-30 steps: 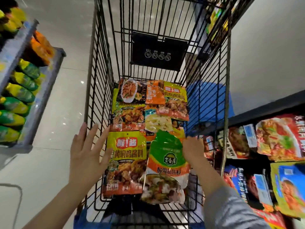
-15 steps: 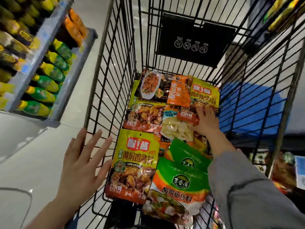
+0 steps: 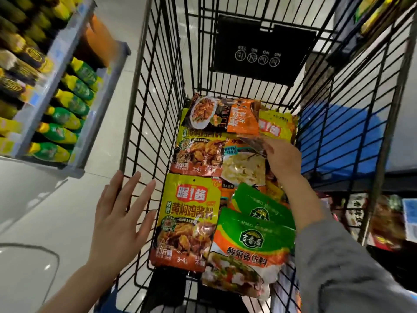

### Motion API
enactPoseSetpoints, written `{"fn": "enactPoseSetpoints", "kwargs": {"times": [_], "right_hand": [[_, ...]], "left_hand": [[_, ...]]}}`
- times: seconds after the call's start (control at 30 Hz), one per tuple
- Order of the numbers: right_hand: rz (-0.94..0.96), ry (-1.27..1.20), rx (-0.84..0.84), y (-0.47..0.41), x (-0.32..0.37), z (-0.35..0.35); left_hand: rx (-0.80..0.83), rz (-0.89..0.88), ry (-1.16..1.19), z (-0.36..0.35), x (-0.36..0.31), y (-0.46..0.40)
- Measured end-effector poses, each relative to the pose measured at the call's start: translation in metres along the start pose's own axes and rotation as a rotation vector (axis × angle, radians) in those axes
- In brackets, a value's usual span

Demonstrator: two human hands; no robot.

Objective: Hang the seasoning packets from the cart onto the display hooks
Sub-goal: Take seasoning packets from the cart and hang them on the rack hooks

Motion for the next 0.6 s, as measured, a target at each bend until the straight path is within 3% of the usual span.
{"fn": "enactPoseSetpoints", "kwargs": {"times": [0.1,0.27,0.37,0.6], "right_hand": [[0.112,-0.111,-0.247,0.021,0.042,0.036],[0.254,-0.148,-0.304,0.077,0.118,0.051],[0.301,-0.072,-0.155,0.111,0.164,0.033],[0.371,0.173,0.493,0.184,0.243,-0.041]], "left_hand": [[-0.006,0.007,0.066,-0.001,0.002,0.001],[0.028,0.064,0.248,-0.001,0.007,0.001],[0.039,0.058,0.363,0.002,0.008,0.002],[0.099,0.105,0.449,0.003,0.010,0.002]]}}
Point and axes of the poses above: each hand's wrist, its own y-axis away from the middle knuckle, its own z-axis out of the back of the hand, x = y × z, the point moved 5 cm from there along -y, towards the middle knuckle, and after that the axes turned 8 degrees about z, right-handed, at the moved point
